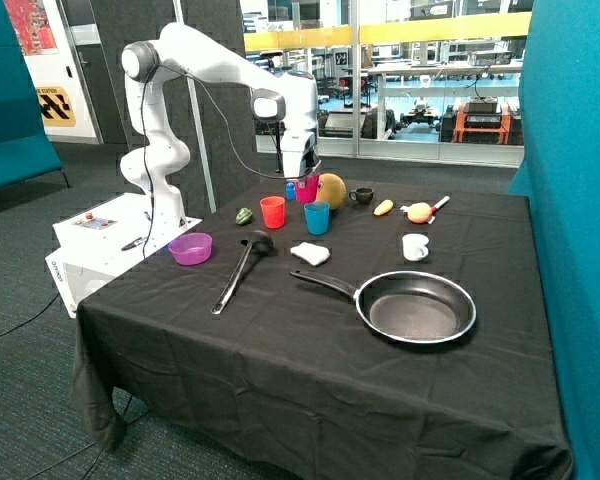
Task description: Stack the cups
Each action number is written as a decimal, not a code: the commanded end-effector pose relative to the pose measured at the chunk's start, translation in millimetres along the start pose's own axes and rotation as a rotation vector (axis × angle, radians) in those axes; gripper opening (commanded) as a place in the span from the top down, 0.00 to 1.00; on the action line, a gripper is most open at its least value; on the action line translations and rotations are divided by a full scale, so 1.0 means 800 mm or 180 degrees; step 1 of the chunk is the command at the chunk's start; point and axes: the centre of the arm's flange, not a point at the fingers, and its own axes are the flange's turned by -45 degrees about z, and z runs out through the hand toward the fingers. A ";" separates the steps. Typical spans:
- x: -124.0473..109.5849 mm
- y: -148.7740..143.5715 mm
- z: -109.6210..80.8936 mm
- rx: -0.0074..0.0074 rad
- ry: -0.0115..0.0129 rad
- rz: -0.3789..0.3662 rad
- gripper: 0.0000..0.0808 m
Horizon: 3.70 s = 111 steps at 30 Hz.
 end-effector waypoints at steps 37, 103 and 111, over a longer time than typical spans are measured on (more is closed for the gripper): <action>0.008 -0.014 0.025 -0.00023 -0.00013 -0.0068 1.00; 0.034 -0.011 0.050 -0.00022 -0.00013 -0.0095 1.00; 0.029 -0.009 0.060 -0.00023 -0.00012 -0.0059 1.00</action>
